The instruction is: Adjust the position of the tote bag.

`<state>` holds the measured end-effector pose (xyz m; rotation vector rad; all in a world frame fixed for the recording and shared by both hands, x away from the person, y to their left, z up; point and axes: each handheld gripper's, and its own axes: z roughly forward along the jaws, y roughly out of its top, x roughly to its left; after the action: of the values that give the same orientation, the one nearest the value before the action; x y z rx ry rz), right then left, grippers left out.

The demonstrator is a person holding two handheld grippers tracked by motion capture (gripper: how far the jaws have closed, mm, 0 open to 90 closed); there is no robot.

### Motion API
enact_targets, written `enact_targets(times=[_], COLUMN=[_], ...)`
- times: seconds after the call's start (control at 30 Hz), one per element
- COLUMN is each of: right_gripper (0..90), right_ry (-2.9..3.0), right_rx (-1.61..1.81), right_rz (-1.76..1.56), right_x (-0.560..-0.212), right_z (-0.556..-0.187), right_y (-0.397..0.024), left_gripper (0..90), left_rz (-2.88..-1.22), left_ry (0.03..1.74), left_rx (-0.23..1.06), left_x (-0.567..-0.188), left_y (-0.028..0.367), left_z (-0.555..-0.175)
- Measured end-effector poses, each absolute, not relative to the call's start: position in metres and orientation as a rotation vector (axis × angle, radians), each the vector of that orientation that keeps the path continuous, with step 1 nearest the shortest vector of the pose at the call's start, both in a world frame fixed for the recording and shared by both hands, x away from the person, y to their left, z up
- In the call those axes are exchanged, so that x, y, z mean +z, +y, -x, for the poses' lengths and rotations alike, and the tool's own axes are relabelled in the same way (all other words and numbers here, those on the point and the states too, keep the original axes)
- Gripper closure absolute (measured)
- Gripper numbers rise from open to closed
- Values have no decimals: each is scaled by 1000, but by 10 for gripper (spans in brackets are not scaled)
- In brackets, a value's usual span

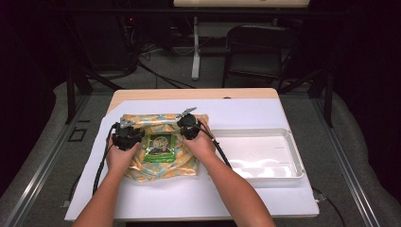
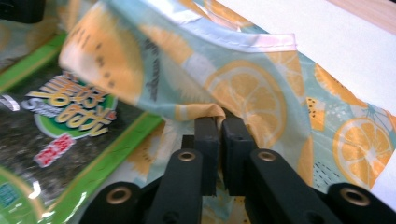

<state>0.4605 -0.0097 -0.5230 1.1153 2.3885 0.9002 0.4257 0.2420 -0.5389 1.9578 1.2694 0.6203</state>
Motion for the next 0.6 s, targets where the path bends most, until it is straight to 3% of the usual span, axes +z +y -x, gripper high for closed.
enact_targets(times=[0.13, 0.3, 0.6], right_gripper=[822, 691, 642], right_ry=[2395, 2402, 2386], right_rx=[911, 978, 1069], right_rz=[-1087, -1005, -915], right_x=[-517, -499, -471], right_z=[-455, -440, -421], right_y=[-9, -8, -14], left_gripper=[644, 596, 574], left_rz=[-1947, -1941, -1887], left_ry=[1270, 1262, 1274], left_rx=[640, 638, 635], left_x=[-535, -527, -520], left_y=[242, 243, 253], left_z=[-420, -410, -397])
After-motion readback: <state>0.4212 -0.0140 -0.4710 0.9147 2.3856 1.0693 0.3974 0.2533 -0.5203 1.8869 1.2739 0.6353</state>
